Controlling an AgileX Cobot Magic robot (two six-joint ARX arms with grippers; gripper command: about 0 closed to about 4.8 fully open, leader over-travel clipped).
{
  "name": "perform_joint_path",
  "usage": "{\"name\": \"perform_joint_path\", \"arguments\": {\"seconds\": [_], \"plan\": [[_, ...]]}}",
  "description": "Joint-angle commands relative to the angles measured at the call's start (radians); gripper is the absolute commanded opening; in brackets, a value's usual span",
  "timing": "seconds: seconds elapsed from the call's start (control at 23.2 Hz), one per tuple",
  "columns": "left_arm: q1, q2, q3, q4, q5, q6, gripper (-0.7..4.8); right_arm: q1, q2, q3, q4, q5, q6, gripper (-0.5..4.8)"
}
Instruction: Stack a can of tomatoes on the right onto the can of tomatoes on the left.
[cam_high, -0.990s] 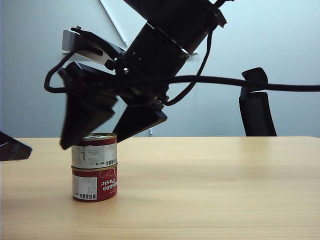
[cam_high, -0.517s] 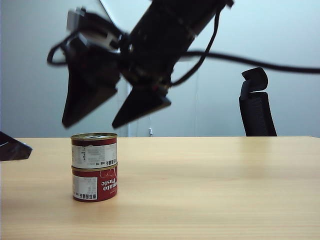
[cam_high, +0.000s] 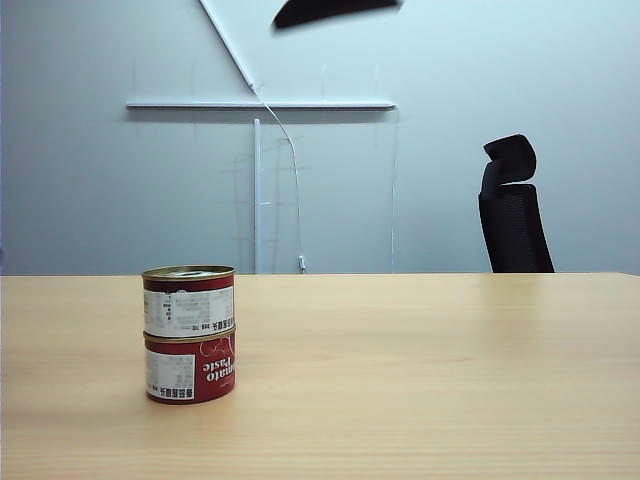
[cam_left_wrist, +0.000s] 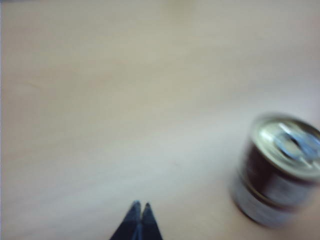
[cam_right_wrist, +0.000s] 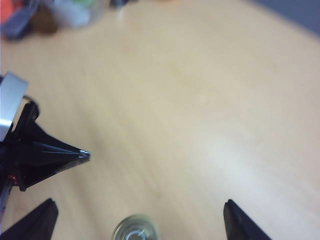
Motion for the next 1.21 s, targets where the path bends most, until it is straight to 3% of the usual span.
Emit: {"name": "perform_joint_path", "arguments": {"seconds": [0.04,0.09,0.17,0.22,0.3,0.56,0.95,1.21], "plan": [[0.113,-0.053,0.003,0.011,0.001,0.000,-0.04,-0.007,-0.087,0.003,0.015,0.089,0.005,4.79],[0.136,-0.063,0.003,0.011,0.000,0.000,-0.04,-0.009,-0.108,0.003,0.013,0.106,0.005,4.69],[0.197,-0.081,0.003,0.011,0.001,0.000,-0.04,-0.010,-0.154,0.003,0.002,0.163,0.008,2.66],[0.231,-0.093,0.003,0.010,0.001,0.000,-0.04,-0.011,-0.177,0.003,-0.013,0.198,0.007,1.33],[0.287,-0.122,0.003,0.011,0.001,0.000,-0.04,-0.024,-0.201,0.003,-0.046,0.264,0.007,0.04],[0.377,-0.184,0.003,0.013,0.001,0.000,-0.04,-0.068,-0.252,-0.026,-0.124,0.323,0.022,-0.05],[0.377,-0.184,0.003,0.011,0.001,0.000,-0.04,-0.177,-0.452,-0.224,-0.072,0.347,0.092,-0.03],[0.377,-0.184,0.003,0.011,0.001,0.000,-0.04,-0.189,-0.465,-0.236,-0.125,0.342,0.090,-0.01]]}}
